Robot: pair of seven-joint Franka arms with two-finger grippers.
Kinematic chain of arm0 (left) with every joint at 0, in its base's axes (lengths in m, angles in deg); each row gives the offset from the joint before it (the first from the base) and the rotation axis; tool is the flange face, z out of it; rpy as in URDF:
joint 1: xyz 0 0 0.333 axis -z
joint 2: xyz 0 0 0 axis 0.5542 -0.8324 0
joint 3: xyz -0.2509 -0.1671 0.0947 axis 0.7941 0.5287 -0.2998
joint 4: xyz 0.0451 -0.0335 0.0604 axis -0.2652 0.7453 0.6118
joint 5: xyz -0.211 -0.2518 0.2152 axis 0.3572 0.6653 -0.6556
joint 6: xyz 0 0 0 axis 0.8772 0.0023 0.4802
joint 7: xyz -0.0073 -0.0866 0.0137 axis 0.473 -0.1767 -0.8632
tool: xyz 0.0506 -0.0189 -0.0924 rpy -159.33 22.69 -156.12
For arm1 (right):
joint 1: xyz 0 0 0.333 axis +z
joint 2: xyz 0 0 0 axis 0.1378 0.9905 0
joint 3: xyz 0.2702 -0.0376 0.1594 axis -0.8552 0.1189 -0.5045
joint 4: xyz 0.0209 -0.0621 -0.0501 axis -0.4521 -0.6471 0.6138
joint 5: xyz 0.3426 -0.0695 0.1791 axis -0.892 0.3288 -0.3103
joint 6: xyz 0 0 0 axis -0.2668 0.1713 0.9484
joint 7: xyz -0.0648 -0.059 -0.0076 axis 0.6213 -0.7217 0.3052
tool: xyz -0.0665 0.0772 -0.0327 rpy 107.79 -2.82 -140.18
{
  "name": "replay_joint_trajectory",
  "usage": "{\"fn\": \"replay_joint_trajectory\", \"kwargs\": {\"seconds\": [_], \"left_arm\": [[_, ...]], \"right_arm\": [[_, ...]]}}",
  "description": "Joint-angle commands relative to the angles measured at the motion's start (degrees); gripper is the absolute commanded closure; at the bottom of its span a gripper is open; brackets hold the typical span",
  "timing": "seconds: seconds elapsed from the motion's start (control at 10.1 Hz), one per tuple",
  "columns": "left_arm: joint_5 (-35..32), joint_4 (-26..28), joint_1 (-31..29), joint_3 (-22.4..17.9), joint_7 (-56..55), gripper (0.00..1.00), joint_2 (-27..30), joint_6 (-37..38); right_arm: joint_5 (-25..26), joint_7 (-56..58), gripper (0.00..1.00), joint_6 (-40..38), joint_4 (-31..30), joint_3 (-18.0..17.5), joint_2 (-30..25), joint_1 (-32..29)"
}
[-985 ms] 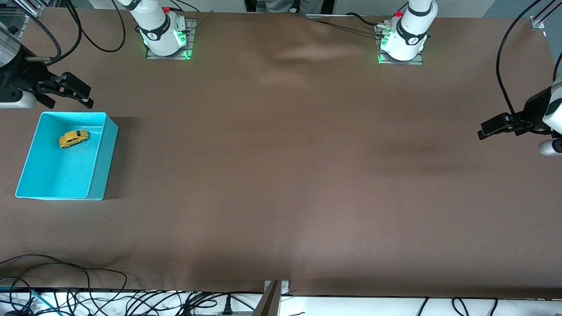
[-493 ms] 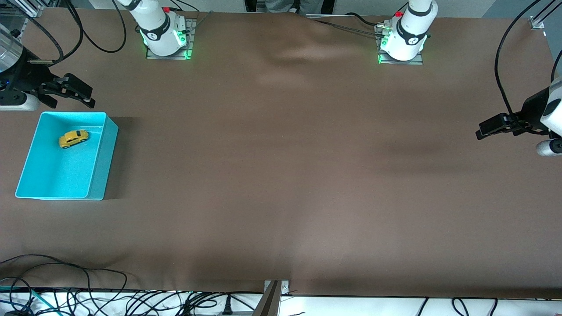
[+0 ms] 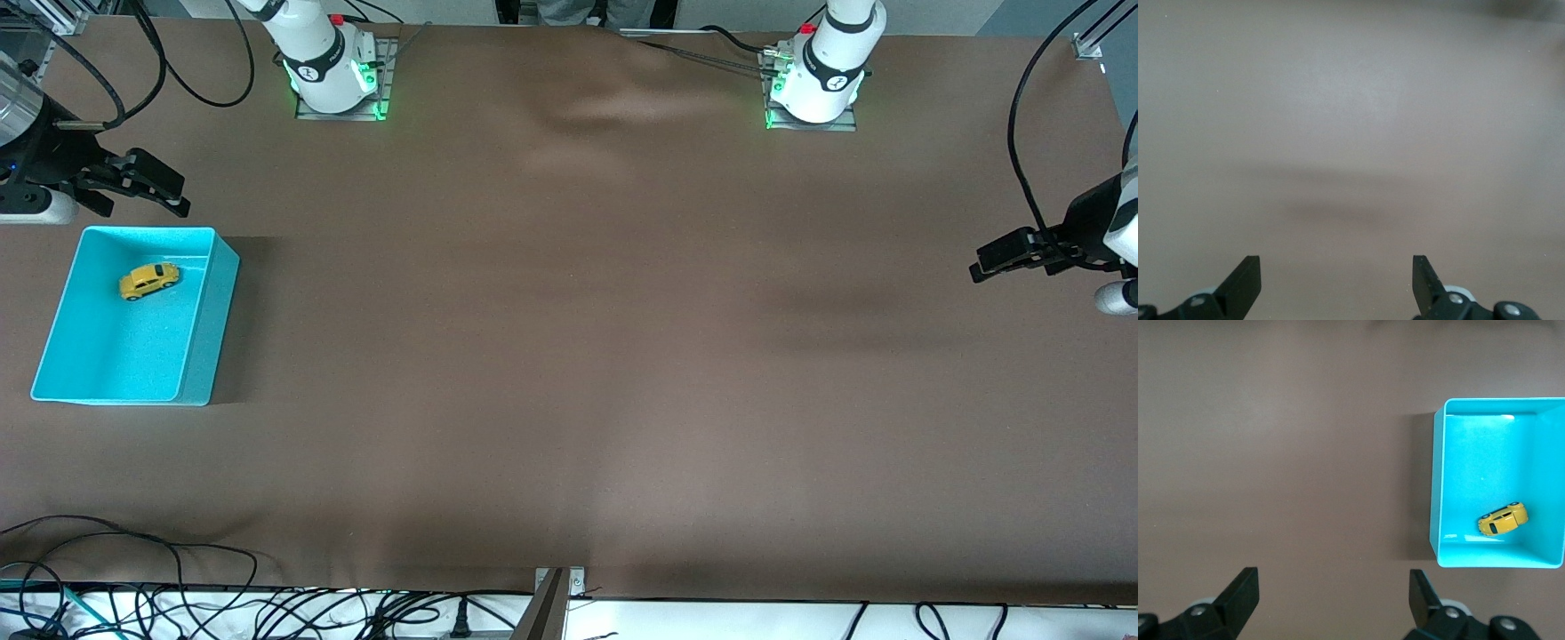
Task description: Wind up and store yellow beetle car
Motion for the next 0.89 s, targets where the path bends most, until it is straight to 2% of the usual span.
{"fn": "replay_joint_trajectory", "kwargs": {"seconds": [0.0, 0.79], "left_arm": [[-1.4, -2.2, -0.3, 0.3, 2.3, 0.0, 0.2, 0.8], [-1.3, -2.3, -0.9, -0.1, 3.4, 0.0, 1.0, 1.9]], "right_arm": [[0.6, 0.0, 0.0, -1.7, 1.7, 0.7, 0.5, 0.1], [2.1, 3.4, 0.0, -2.0, 1.6, 0.7, 0.9, 0.1]]}}
